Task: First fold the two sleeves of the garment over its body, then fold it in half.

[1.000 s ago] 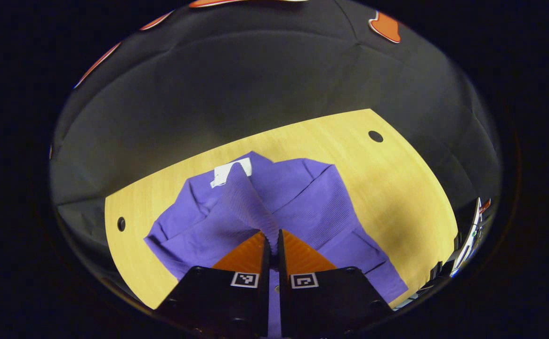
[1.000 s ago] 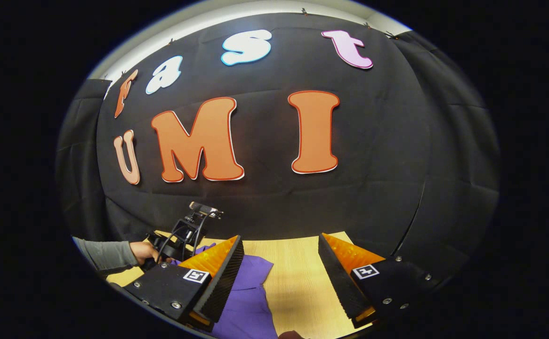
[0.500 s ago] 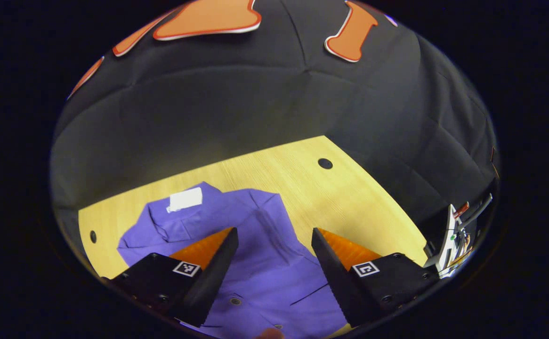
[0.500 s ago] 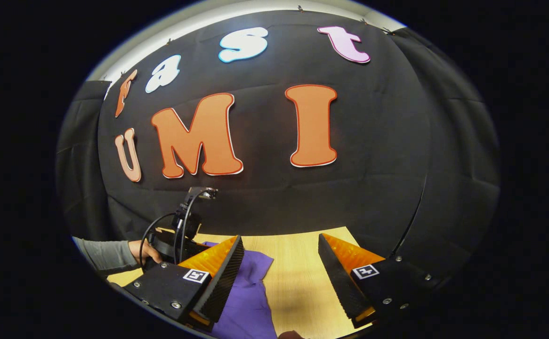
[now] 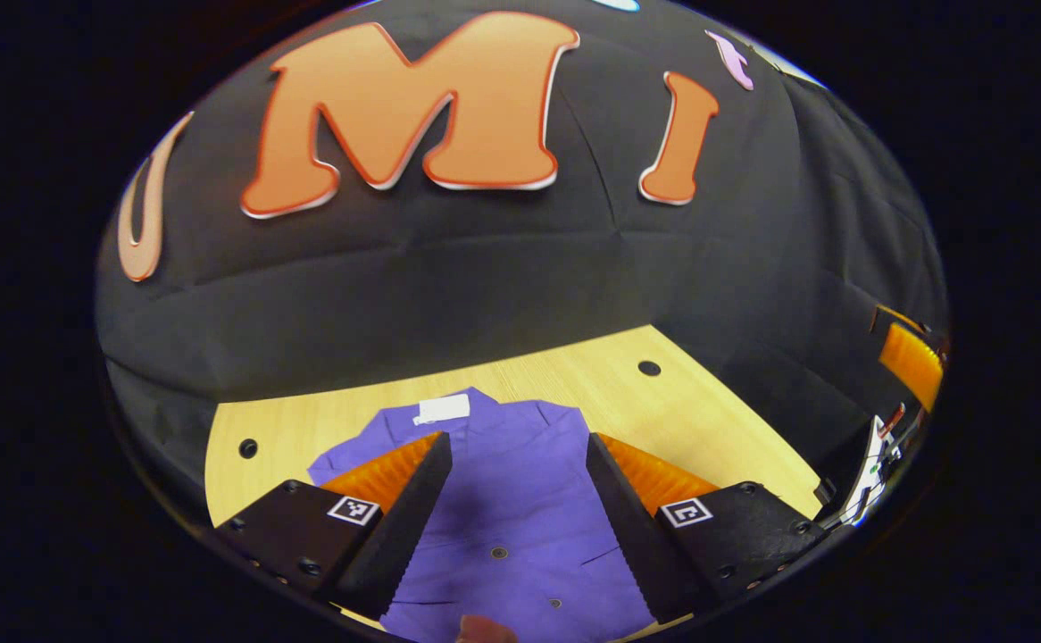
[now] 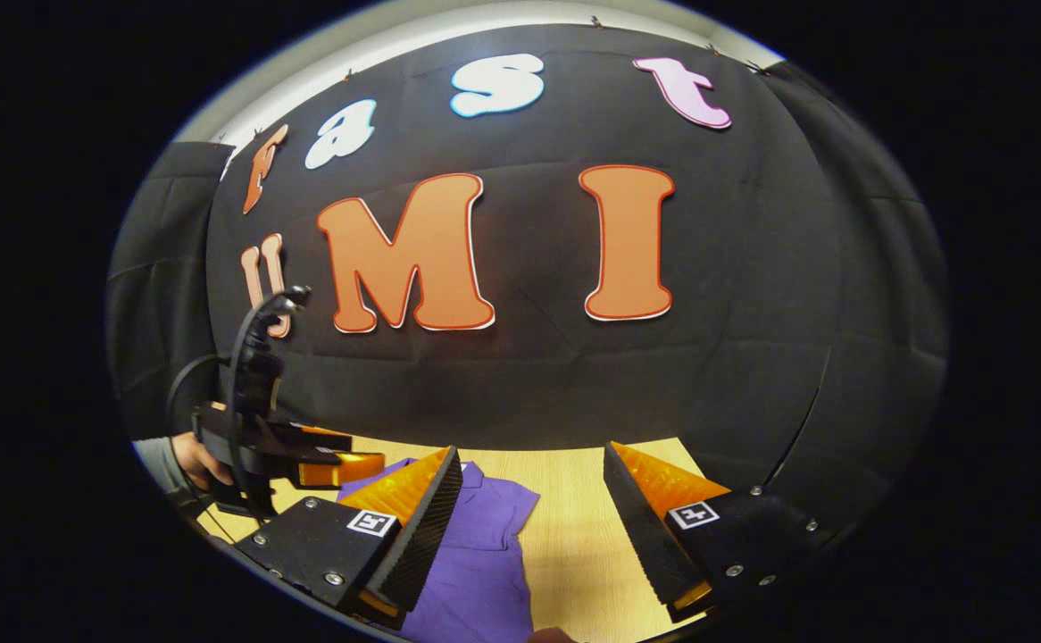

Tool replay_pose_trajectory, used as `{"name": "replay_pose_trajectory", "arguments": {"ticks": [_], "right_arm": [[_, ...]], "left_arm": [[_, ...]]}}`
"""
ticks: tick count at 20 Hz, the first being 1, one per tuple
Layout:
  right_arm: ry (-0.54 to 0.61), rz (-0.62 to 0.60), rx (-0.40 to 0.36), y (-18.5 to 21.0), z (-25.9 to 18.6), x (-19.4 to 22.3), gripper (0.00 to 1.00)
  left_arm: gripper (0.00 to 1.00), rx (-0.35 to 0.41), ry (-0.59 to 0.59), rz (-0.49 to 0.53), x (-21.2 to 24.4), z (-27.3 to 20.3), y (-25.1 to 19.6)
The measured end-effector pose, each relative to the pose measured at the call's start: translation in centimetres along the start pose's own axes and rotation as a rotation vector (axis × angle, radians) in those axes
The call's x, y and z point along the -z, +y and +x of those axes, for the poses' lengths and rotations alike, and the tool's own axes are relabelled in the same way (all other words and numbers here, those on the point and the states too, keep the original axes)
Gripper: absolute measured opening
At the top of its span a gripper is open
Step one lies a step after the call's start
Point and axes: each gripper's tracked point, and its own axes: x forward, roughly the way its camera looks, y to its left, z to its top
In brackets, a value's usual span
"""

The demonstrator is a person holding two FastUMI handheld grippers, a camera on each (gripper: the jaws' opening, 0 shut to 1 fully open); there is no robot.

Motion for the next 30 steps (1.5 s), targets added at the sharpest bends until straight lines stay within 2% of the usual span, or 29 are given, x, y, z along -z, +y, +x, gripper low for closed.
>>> {"name": "replay_pose_trajectory", "arguments": {"ticks": [4,7,9,11,15,19,21,22,26,30], "right_arm": [[-0.047,0.02,-0.029,1.9,-0.2,0.0,0.95],[-0.095,0.021,-0.052,3.4,-0.5,-0.6,0.94],[-0.118,0.014,-0.053,4.1,-0.7,-0.8,0.95],[-0.134,0.007,-0.039,4.5,-1.1,-1.0,0.94],[-0.23,-0.013,-0.04,6.0,-2.5,-2.9,0.94],[-0.259,-0.069,-0.03,6.2,-3.4,-2.5,0.94],[-0.201,-0.083,-0.025,6.0,-3.5,-0.4,0.94],[-0.163,-0.085,-0.022,7.2,-3.9,1.1,0.94],[0.031,-0.071,-0.014,6.0,-4.6,7.5,0.94],[0.26,-0.067,-0.018,5.3,-5.4,15.2,0.95]], "left_arm": [[0.98,-0.087,-0.166,0.01,-1.8,-6.0,1.9],[0.98,-0.145,-0.245,0.01,-2.2,-10.0,2.9],[0.98,-0.203,-0.295,0.023,-2.3,-12.2,4.0],[0.97,-0.228,-0.367,0.014,-2.6,-14.9,4.2],[0.97,-0.329,-0.573,-0.001,-3.6,-19.9,5.9],[0.96,-0.404,-0.664,-0.014,-3.3,-23.8,6.8],[0.96,-0.439,-0.656,-0.01,-1.7,-25.3,7.6],[0.96,-0.452,-0.633,-0.014,-0.4,-25.3,7.9],[0.96,-0.495,-0.481,-0.017,5.3,-24.0,9.8],[0.96,-0.475,-0.293,-0.031,12.0,-21.6,10.8]]}}
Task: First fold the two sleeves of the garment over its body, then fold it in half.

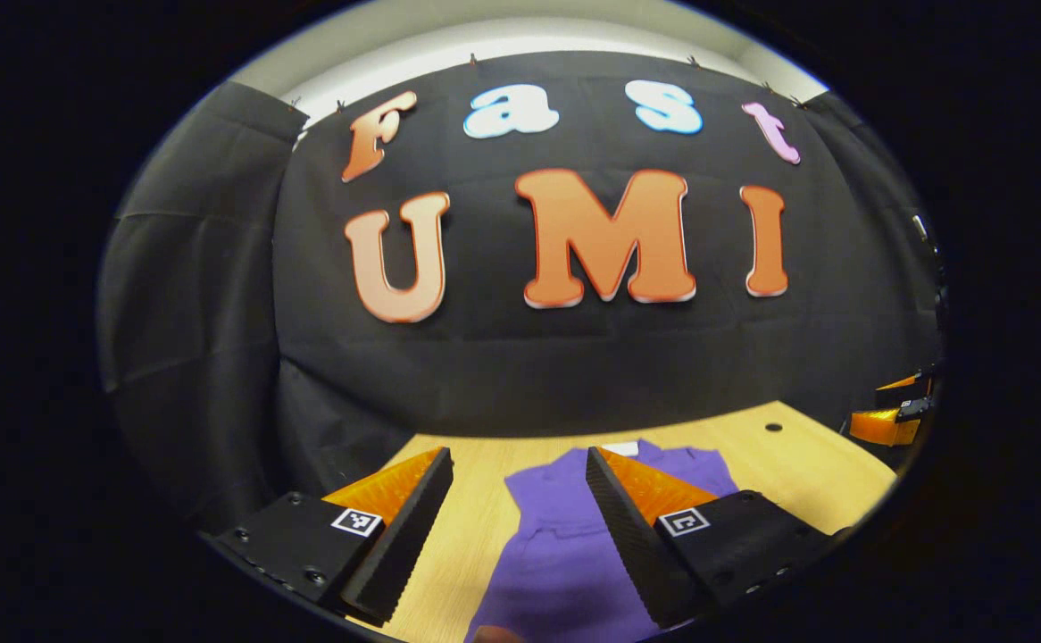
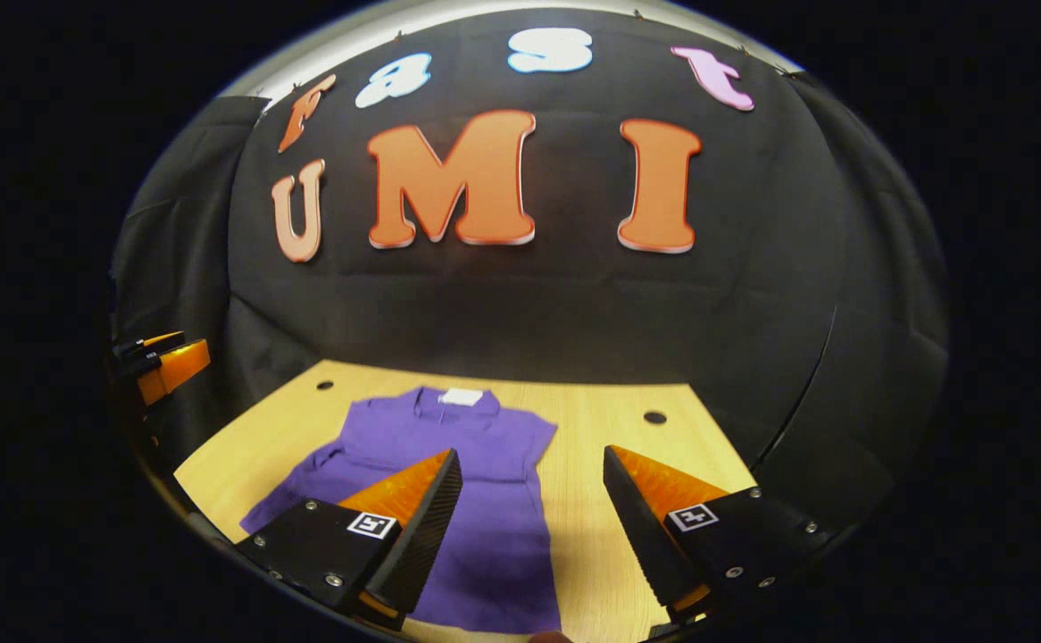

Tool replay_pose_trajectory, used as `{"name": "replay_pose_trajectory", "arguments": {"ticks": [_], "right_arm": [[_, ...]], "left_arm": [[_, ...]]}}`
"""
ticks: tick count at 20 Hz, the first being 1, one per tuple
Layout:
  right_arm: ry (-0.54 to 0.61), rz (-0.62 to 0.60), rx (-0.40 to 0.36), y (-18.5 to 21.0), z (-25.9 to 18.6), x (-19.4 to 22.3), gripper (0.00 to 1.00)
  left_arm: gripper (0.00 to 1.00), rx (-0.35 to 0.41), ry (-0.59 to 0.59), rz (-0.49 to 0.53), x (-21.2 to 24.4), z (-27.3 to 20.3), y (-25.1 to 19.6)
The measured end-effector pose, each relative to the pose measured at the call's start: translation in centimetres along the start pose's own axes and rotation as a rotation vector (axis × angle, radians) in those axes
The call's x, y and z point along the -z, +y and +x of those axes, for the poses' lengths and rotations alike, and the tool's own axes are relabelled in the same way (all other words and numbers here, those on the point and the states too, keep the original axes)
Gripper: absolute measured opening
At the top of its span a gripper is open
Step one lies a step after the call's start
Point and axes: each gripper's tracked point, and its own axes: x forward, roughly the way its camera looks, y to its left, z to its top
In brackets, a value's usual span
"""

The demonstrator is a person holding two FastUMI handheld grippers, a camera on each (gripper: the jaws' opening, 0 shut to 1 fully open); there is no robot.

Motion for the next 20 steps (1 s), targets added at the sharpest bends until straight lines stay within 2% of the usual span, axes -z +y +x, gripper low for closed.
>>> {"name": "replay_pose_trajectory", "arguments": {"ticks": [3,7,12,15,20], "right_arm": [[0.167,0.031,-0.03,1.1,0.7,5.5,0.95],[0.231,-0.001,-0.016,1.0,0.8,8.2,0.95],[0.392,0.019,-0.029,1.1,0.7,13.2,0.95],[0.506,0.058,-0.022,0.9,0.7,16.8,0.95],[0.667,0.077,-0.017,0.4,-0.1,21.2,0.96]], "left_arm": [[0.96,0.008,0.118,0.035,4.9,0.0,0.8],[0.96,0.015,0.209,0.05,8.5,0.4,1.6],[0.97,0.059,0.467,0.05,17.1,-1.0,1.4],[0.97,0.075,0.591,0.042,20.4,-1.8,1.5],[0.97,0.104,0.852,-0.032,26.6,-4.0,2.1]]}}
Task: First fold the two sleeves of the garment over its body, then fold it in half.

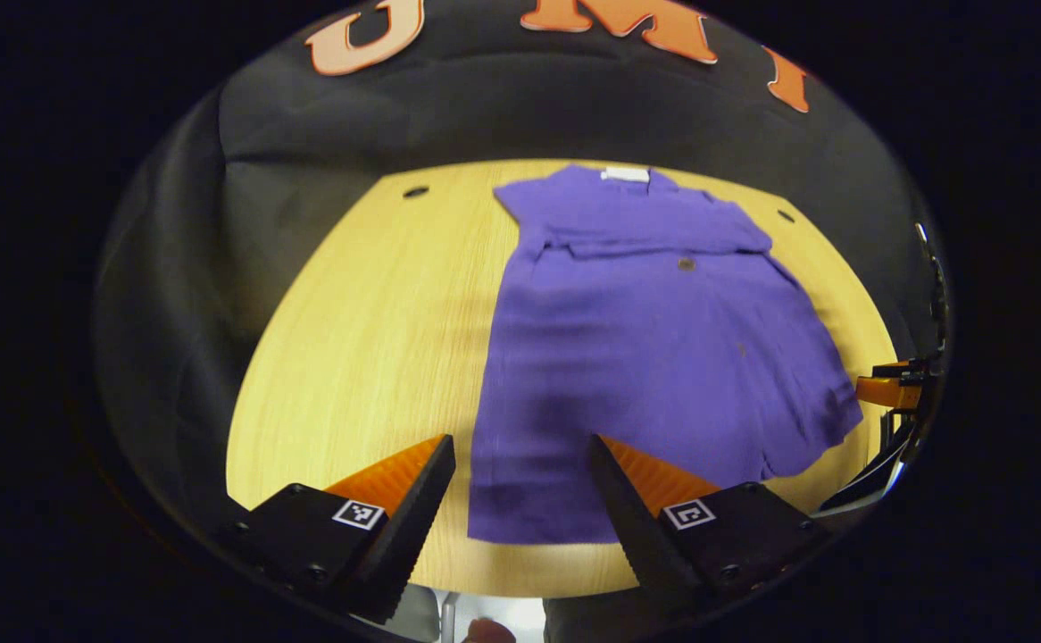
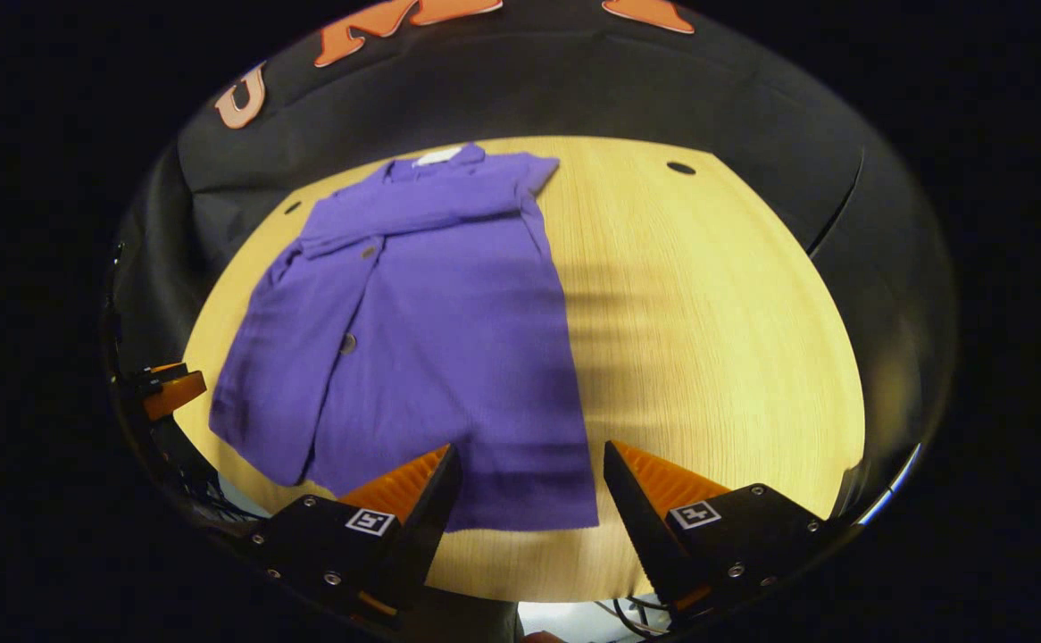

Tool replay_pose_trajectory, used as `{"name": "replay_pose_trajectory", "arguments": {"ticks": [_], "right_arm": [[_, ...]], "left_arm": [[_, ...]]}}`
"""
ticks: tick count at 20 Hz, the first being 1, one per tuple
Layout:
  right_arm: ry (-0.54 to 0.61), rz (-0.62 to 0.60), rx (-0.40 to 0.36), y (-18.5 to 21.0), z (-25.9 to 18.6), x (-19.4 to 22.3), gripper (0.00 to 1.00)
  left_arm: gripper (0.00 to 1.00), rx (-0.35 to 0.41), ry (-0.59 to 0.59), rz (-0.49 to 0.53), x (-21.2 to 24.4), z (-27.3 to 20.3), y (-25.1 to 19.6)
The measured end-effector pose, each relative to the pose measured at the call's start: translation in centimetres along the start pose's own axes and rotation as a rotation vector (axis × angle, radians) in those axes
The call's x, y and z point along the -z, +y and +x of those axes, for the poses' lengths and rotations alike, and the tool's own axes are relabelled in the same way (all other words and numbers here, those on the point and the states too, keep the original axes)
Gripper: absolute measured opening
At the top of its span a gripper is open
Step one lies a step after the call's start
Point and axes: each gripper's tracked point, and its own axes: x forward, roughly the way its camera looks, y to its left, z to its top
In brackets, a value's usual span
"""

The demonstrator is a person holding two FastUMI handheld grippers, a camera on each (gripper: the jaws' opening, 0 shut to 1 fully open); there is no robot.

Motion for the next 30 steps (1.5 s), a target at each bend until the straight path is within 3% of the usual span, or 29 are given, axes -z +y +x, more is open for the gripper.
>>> {"name": "replay_pose_trajectory", "arguments": {"ticks": [8,14,17,19,21,23,24,25,30], "right_arm": [[0.118,0.01,0.012,-0.4,1.4,2.6,0.96],[0.155,0.013,0.04,-0.8,2.0,3.5,0.95],[0.199,-0.024,0.052,-0.5,1.9,4.4,1.0],[0.221,-0.016,0.042,-0.1,1.6,4.6,0.77],[0.269,0.045,0.019,0.7,1.7,4.7,0.42],[0.294,0.125,0.005,1.6,1.5,4.6,0.21],[0.302,0.151,-0.021,2.1,1.4,4.4,0.14],[0.306,0.177,-0.048,2.9,1.4,4.2,0.08],[0.256,0.222,-0.098,4.3,-0.1,2.0,0.06]], "left_arm": [[0.98,0.037,0.257,-0.092,4.8,3.0,0.7],[0.97,0.014,0.296,-0.043,4.5,3.6,0.7],[0.97,0.022,0.336,-0.028,3.0,4.4,-0.3],[0.82,0.035,0.369,-0.03,1.7,4.9,-1.3],[0.5,0.059,0.418,-0.038,0.2,5.6,-2.9],[0.18,0.046,0.452,-0.035,-2.0,6.3,-3.9],[0.21,0.045,0.466,-0.017,-3.2,6.7,-4.3],[0.14,0.061,0.466,0.004,-1.9,6.0,-4.4],[0.14,0.13,0.422,0.009,-4.9,5.3,-4.8]]}}
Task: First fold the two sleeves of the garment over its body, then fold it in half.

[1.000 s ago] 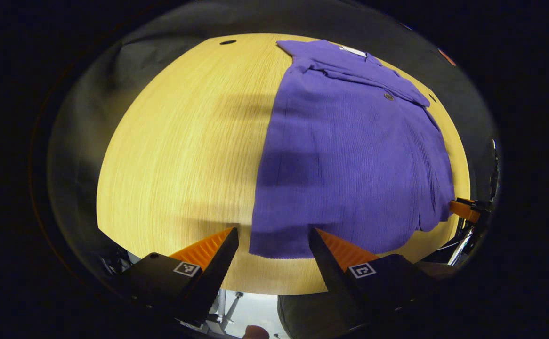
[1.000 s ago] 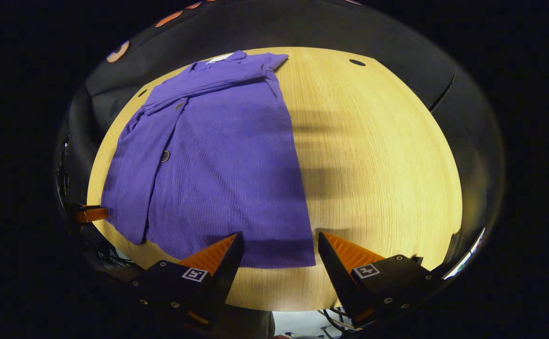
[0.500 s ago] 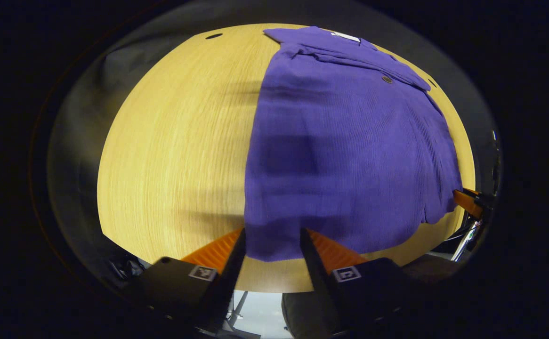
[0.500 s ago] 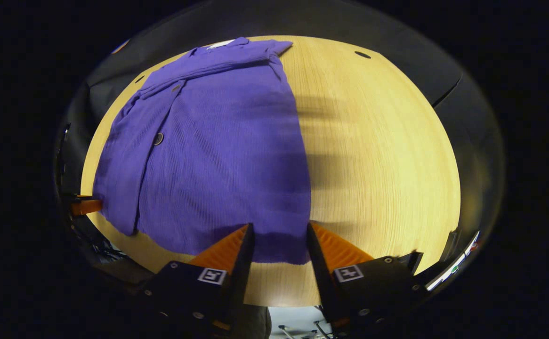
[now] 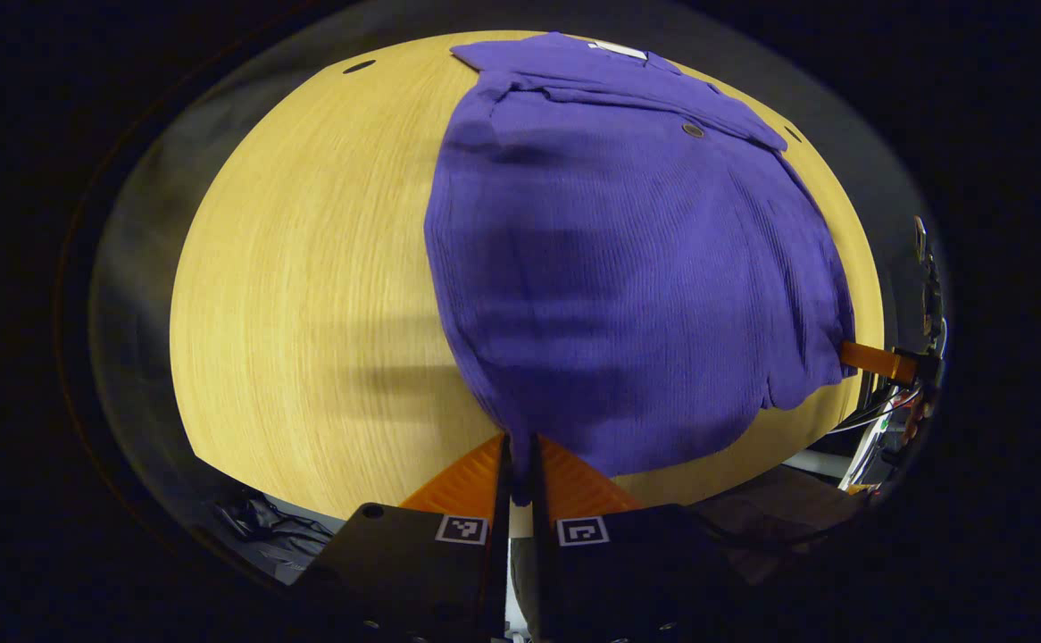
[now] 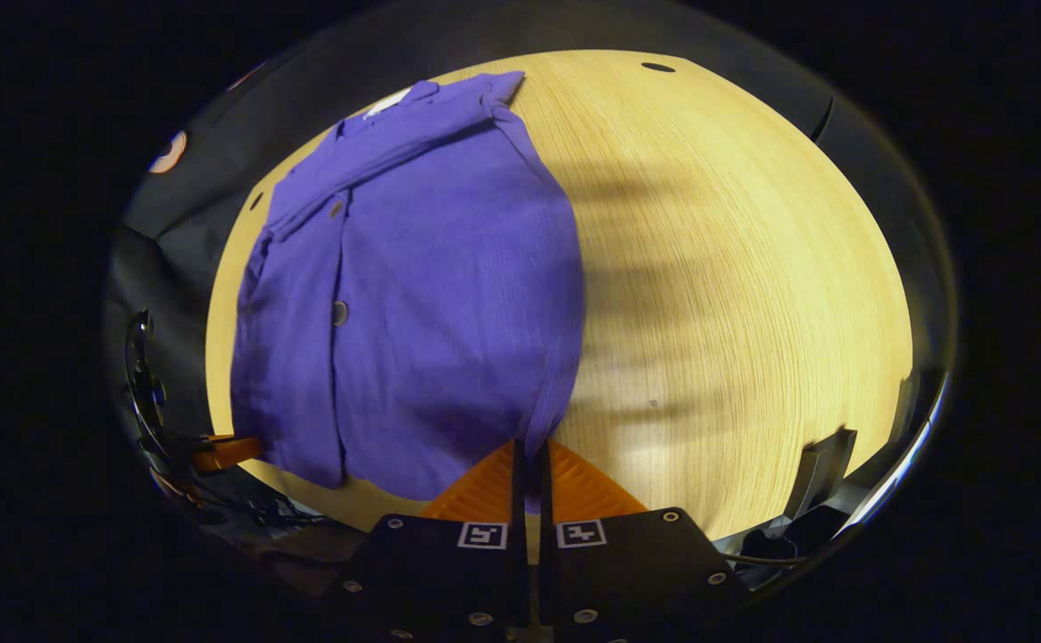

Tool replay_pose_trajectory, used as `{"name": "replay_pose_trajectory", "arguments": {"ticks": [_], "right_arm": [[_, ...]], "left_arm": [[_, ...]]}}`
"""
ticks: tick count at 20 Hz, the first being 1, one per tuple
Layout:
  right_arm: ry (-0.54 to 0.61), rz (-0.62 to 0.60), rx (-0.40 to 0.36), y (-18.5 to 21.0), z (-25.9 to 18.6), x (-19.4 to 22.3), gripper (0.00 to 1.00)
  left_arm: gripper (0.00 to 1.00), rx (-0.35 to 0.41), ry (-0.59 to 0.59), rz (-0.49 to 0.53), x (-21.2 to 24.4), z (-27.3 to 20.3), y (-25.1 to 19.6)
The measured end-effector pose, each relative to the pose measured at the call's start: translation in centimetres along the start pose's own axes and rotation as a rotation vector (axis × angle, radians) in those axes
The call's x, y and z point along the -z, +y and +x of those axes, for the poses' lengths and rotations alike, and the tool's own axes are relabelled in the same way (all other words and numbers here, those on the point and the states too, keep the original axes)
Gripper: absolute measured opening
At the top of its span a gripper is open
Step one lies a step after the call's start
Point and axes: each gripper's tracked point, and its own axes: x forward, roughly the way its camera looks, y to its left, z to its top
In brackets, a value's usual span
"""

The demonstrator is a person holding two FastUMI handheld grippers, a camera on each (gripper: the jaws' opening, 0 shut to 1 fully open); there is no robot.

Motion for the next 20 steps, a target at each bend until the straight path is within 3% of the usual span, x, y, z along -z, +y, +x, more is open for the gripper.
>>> {"name": "replay_pose_trajectory", "arguments": {"ticks": [12,20], "right_arm": [[-0.204,0.007,-0.11,5.5,-5.0,-7.0,0.05],[-0.345,0.023,-0.114,8.8,-8.1,-13.2,0.05]], "left_arm": [[0.11,0.155,-0.185,0.092,-8.2,-6.7,-1.9],[0.11,0.18,-0.291,0.182,-15.2,-10.5,-1.4]]}}
